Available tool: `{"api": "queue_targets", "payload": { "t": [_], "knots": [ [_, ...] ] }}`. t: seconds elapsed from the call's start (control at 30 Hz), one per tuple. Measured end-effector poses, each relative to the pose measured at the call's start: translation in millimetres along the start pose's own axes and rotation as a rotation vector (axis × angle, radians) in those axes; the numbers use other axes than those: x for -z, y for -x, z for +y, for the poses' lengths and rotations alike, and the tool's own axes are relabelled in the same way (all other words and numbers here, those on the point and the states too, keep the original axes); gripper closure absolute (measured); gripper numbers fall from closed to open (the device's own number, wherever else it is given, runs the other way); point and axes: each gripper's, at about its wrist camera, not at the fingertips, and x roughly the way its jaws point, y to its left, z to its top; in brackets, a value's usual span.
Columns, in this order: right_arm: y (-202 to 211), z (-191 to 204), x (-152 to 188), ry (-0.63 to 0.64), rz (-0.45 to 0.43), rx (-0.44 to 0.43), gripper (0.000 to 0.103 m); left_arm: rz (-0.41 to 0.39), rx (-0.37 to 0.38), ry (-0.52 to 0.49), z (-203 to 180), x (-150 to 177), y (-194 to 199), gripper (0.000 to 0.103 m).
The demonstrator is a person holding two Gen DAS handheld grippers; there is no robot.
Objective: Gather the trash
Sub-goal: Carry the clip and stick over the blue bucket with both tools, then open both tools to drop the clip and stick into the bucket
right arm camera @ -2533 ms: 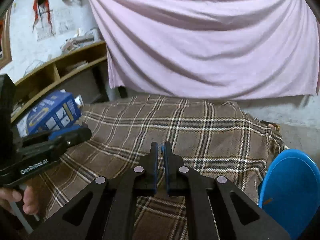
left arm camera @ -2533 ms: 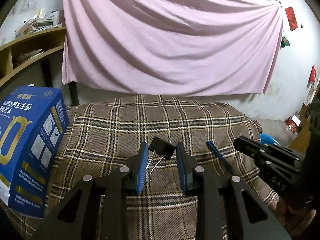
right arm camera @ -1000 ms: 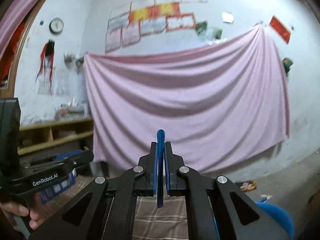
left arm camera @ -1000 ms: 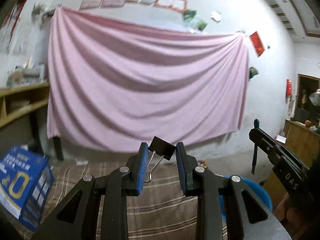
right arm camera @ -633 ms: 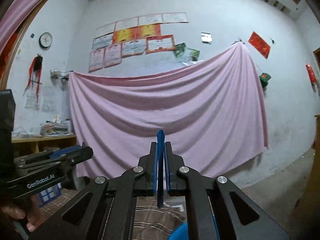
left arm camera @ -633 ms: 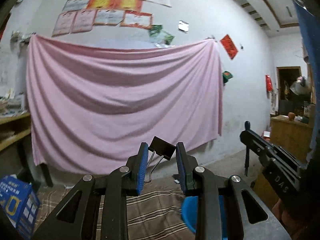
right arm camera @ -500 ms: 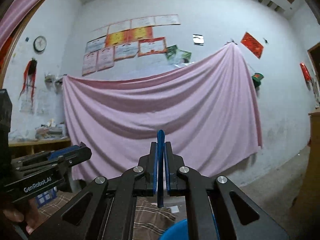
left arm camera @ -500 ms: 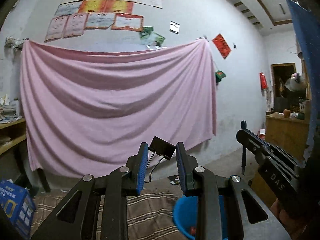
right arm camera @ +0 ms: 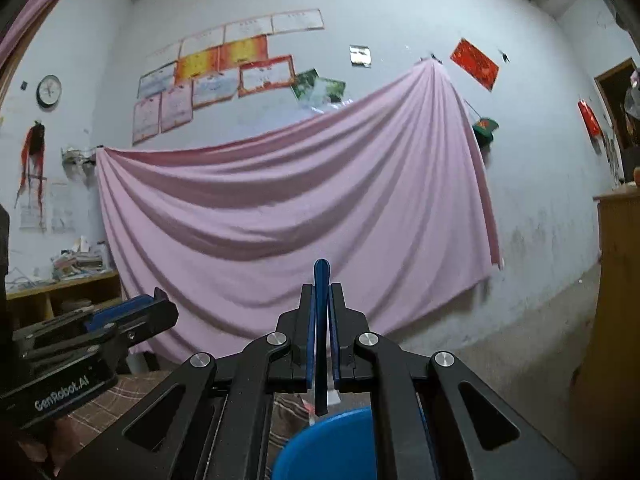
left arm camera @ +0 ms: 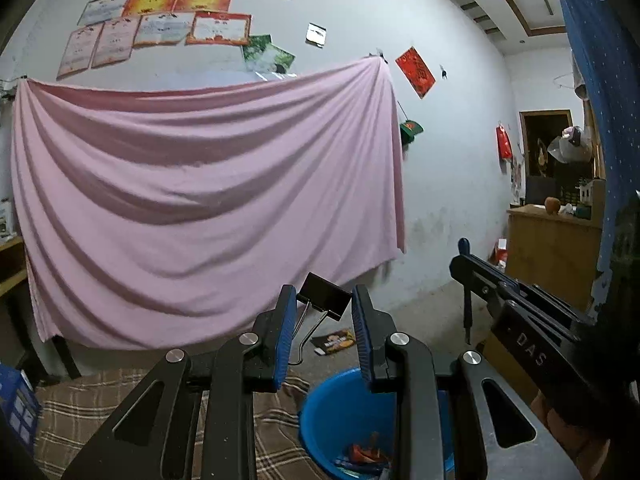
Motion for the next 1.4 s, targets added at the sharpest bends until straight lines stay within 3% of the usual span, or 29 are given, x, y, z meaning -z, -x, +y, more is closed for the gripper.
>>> {"api": "queue_targets", "payload": {
  "t": [0.43, 1.4],
  "knots": [
    [-17.0, -30.3, 15.0, -0.039, 0.115, 0.054, 0.098, 0.134, 0.054, 0.058, -5.6, 22.6, -44.0, 0.079],
    [-34.7, -55.4, 32.1, -0.043, 0.258, 0.093, 0.097, 0.323, 0.099, 0.121, -12.0, 40.0, -82.7, 0.079]
  ]
}}
